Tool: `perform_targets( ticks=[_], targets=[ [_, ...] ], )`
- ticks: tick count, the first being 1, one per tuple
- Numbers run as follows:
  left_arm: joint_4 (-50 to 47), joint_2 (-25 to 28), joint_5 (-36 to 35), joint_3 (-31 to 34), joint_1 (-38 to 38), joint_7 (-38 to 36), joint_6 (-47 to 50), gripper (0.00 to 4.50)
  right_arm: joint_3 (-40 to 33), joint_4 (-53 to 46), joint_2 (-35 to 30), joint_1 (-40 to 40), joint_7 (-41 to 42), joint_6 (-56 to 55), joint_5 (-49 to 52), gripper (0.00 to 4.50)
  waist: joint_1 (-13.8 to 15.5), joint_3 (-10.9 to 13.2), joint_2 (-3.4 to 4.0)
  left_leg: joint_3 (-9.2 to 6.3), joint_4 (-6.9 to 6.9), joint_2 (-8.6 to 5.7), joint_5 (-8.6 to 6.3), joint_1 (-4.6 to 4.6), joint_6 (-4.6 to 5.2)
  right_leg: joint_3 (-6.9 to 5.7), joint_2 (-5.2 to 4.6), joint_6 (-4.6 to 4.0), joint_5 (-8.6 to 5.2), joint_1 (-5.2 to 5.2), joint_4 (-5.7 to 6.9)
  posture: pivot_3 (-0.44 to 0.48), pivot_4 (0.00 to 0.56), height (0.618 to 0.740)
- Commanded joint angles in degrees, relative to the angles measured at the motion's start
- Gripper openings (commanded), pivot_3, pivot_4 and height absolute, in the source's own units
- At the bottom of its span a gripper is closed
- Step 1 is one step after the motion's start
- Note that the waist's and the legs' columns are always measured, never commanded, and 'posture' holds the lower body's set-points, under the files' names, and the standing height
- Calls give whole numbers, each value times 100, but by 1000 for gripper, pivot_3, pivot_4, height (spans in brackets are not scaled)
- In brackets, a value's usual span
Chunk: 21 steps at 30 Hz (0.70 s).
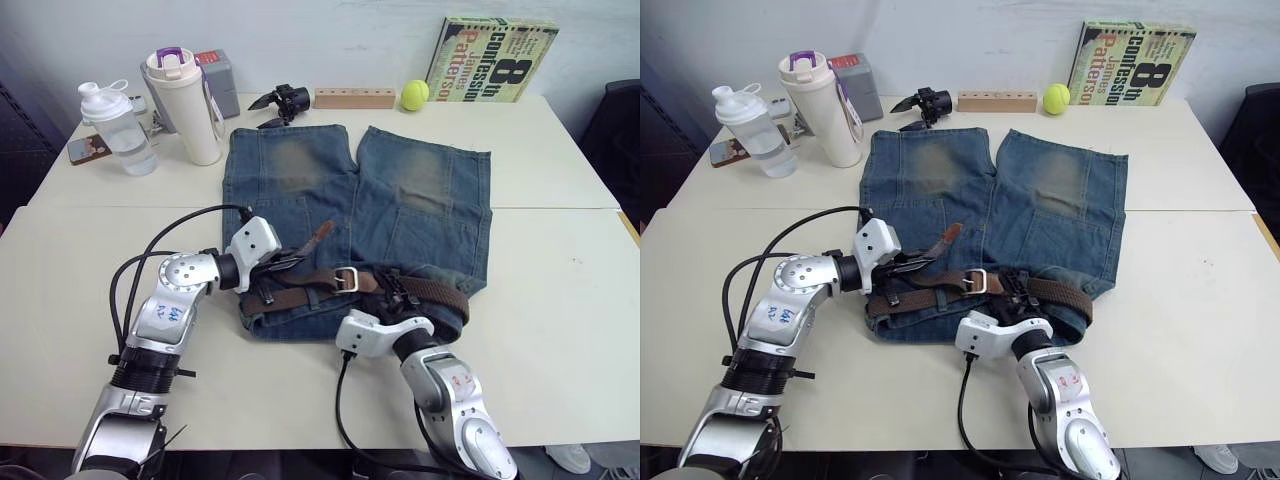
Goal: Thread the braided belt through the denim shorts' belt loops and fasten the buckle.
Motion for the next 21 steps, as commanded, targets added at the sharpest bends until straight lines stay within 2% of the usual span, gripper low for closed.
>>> perform_targets(
  ticks=[1,7,11,21],
  targets=[
    [-226,49,-137,0,-2,-45,-6,0,-129,-679,-39,382,570,-139,1011,3356,13,0,0,0,0,0,0,0,0,0,-1,1,-1,0,0,0,150,657],
    [-326,72,-142,-29,102,-59,-4,0,-263,-750,-114,249,967,-57,1216,3356,11,-1,-1,-3,0,-1,0,-1,0,-3,-2,2,-1,1,3,0,150,657],
    [-380,74,-153,-2,128,-36,39,0,-126,-573,105,77,970,112,1038,4377,12,-1,-1,-4,0,-1,0,-1,0,-3,-2,0,-2,1,2,0,150,657],
    [-433,114,-169,36,129,-26,112,0,-11,2,523,-130,720,525,539,4377,6,-4,-3,-2,0,-1,0,1,-1,-1,-1,0,-2,1,3,0,150,657]
  ],
)
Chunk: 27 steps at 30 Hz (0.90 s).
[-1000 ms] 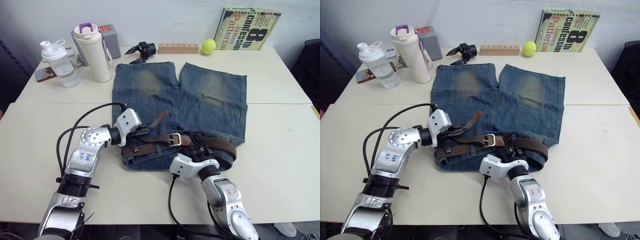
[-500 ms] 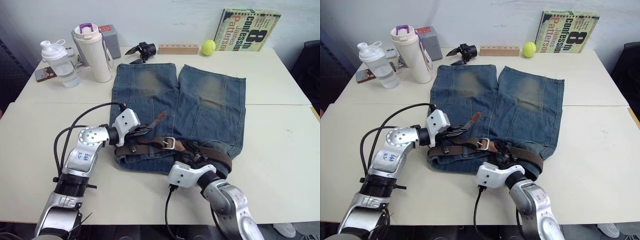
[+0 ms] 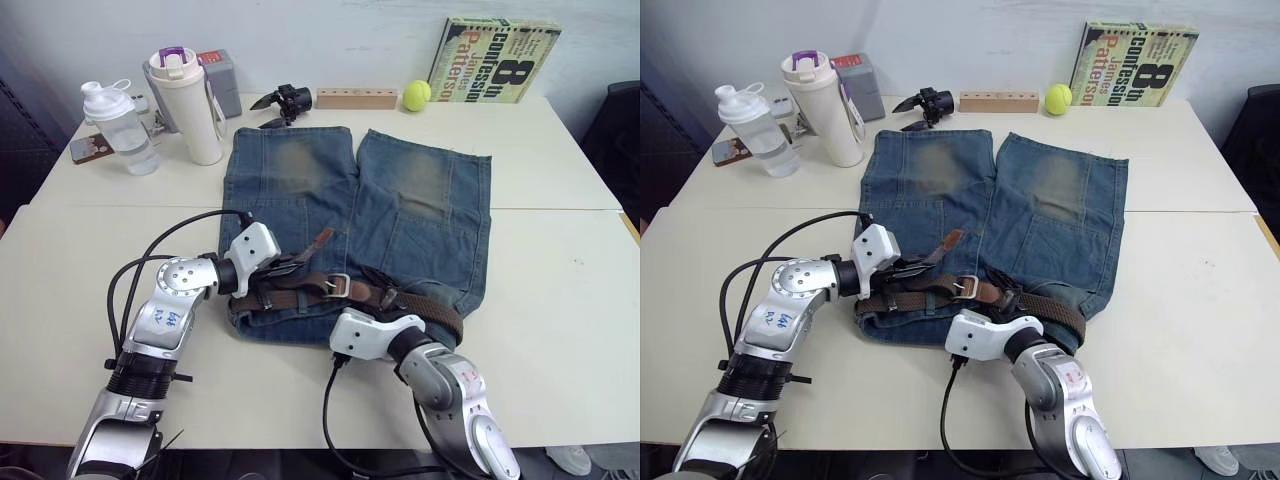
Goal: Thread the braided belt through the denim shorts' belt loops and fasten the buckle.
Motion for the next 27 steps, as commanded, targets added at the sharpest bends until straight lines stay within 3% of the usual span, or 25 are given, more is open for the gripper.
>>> perform_targets(
  ticks=[1,8,11,15,19,27],
  targets=[
    [-246,57,-158,61,-28,-5,14,0,109,298,225,29,-102,277,-228,4377,-3,-3,-3,0,0,0,0,1,0,0,0,0,0,0,1,0,150,657],
    [-236,74,-150,60,-70,11,68,0,94,357,482,-68,-213,646,-575,4377,4,-5,-4,-1,0,1,1,2,-2,0,1,0,0,0,2,0,150,657],
    [-234,85,-129,50,-109,14,85,0,55,375,648,-84,-284,838,-664,3607,6,-5,-4,-1,0,1,0,2,-2,0,1,0,0,0,2,0,150,657],
    [-230,82,-129,46,-171,15,118,0,-6,406,681,-218,-232,956,-732,1695,6,-5,-4,0,0,-1,0,1,-3,0,-1,0,0,0,2,0,150,657],
    [-190,58,-109,20,-246,34,136,0,-32,522,562,-526,-188,922,-890,191,6,-5,-4,-1,0,-1,0,0,-2,0,-2,0,0,-1,2,0,150,657],
    [-161,30,-91,-47,-358,38,178,0,-56,605,-548,-1353,361,97,-943,190,3,-4,-4,1,-1,-3,0,-1,-3,-1,-3,0,0,-4,2,0,150,657]
  ],
)
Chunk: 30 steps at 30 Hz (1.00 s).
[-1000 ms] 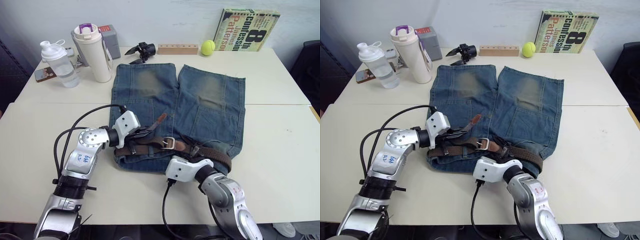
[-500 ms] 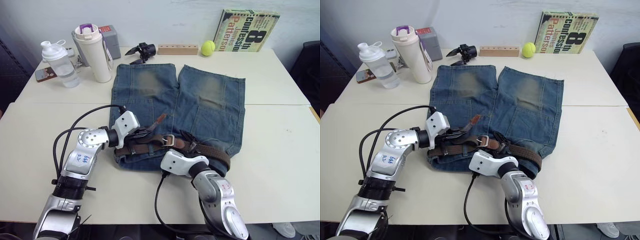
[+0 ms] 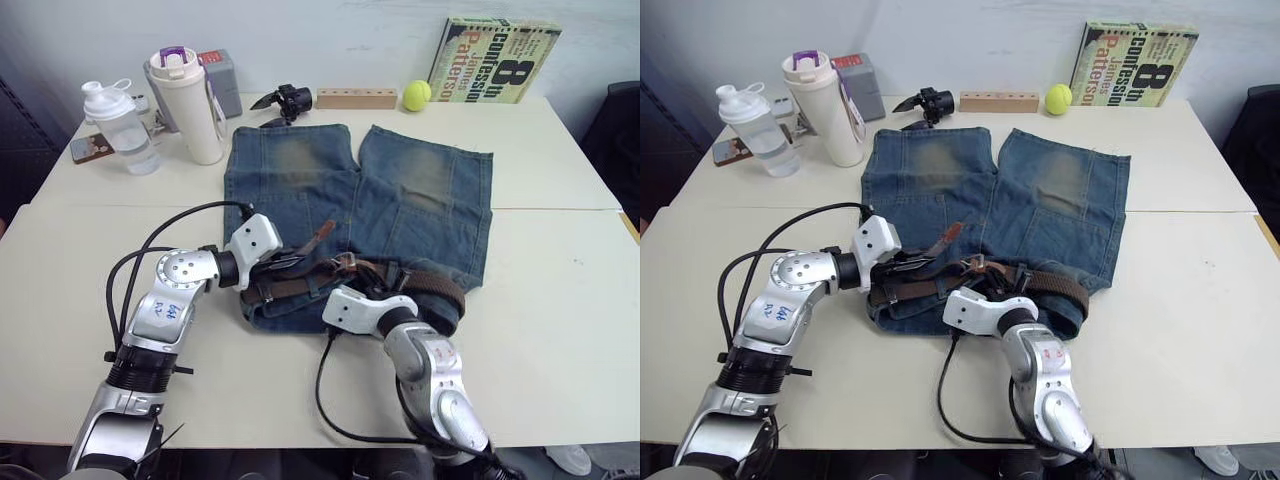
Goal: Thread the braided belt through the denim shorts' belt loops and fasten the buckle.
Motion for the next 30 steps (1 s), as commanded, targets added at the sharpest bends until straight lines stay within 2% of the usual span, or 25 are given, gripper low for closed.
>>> perform_targets(
  ticks=[1,5,9,12,14,18,23,30],
  targets=[
    [-73,47,-83,-18,-167,-44,-10,0,-178,-137,-771,-440,344,-732,75,190,0,0,0,0,-1,1,0,0,0,0,1,0,0,-1,0,0,150,657],
    [2,152,8,-70,-259,-113,-81,0,-248,134,-1435,-834,673,-1301,533,190,0,1,0,1,1,0,0,-3,0,-2,0,0,0,-1,0,0,150,657],
    [-1,405,237,-243,-320,-242,-250,0,-206,427,-1458,-1090,768,-1428,716,190,-21,1,0,2,1,2,0,-2,0,-2,2,0,0,0,-1,0,150,657],
    [-45,785,582,-484,-335,-415,-564,0,-183,585,-1402,-1219,775,-1442,745,190,-23,1,0,2,1,3,0,-1,0,-3,4,0,0,0,0,0,150,657],
    [41,1282,1118,-779,-378,-609,-995,0,-163,656,-1338,-1294,771,-1415,745,190,-25,0,0,2,1,4,0,-1,0,-2,5,0,0,0,0,0,150,657],
    [179,1835,1848,-1154,-561,-669,-1526,0,-142,721,-1217,-1369,717,-1390,704,190,-21,0,0,6,-1,5,0,1,-1,2,6,-2,-1,-2,-1,0,150,657],
    [352,1730,2192,-1323,-1039,-592,-1823,0,-43,669,-1114,-1395,633,-1431,628,190,-9,1,0,7,-2,5,0,-1,-1,2,5,-2,-1,-5,0,0,150,657],
    [382,1696,1889,-1062,-1395,-881,-1697,0,134,971,-1137,-1661,464,-1730,506,190,-44,1,1,10,-3,6,1,-4,-1,6,6,-2,-1,-13,3,0,150,657]
  ],
)
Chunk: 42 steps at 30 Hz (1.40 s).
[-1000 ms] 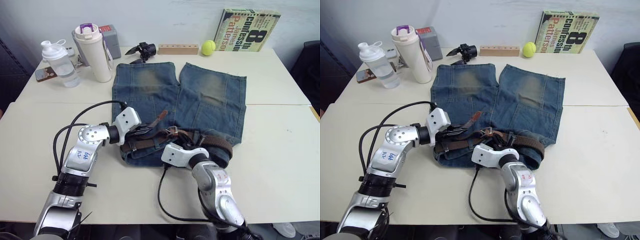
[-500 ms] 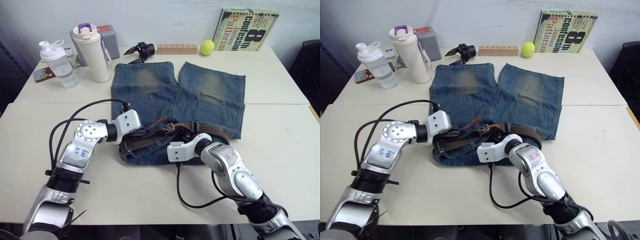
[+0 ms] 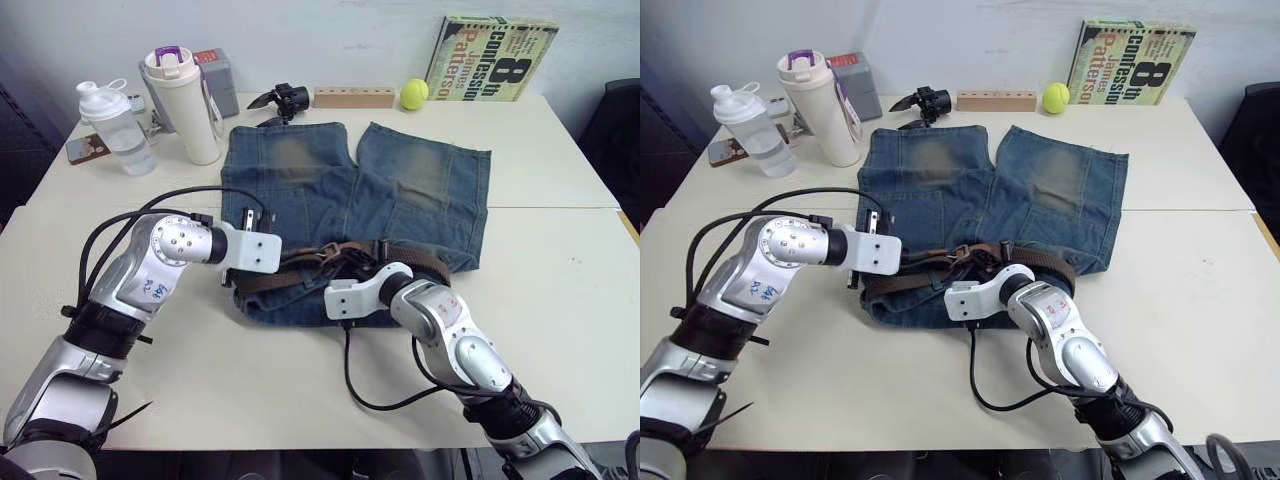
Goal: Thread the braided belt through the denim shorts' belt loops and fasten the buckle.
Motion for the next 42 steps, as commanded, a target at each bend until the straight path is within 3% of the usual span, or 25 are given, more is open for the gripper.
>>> perform_targets(
  ticks=[1,7,17,27,42],
  targets=[
    [-77,115,-238,313,-137,-214,67,0,164,153,68,-232,-181,-235,-121,190,-24,0,0,0,0,1,0,0,-1,0,1,0,0,-1,1,0,150,657],
    [-115,69,-567,530,-125,-476,329,0,264,365,255,-324,-233,-254,-131,190,-59,0,0,-2,0,1,1,0,-1,-1,1,-1,0,-1,1,0,150,657],
    [995,317,165,302,-234,120,-1022,0,280,435,389,-493,-239,-261,-175,190,-127,0,0,-1,-2,3,2,0,-3,1,2,-8,-5,-12,14,0,150,657],
    [1185,-120,360,160,-568,325,-1597,0,373,441,562,-442,-222,-160,-277,190,-145,0,0,6,-2,2,4,-10,-6,3,-2,-10,-6,-30,28,0,150,657],
    [1385,305,676,-3,-840,30,-2439,0,341,593,687,-543,-240,-72,-252,190,-127,0,0,40,0,4,4,-26,-7,29,-10,-11,-7,-79,61,0,150,657]
  ],
)
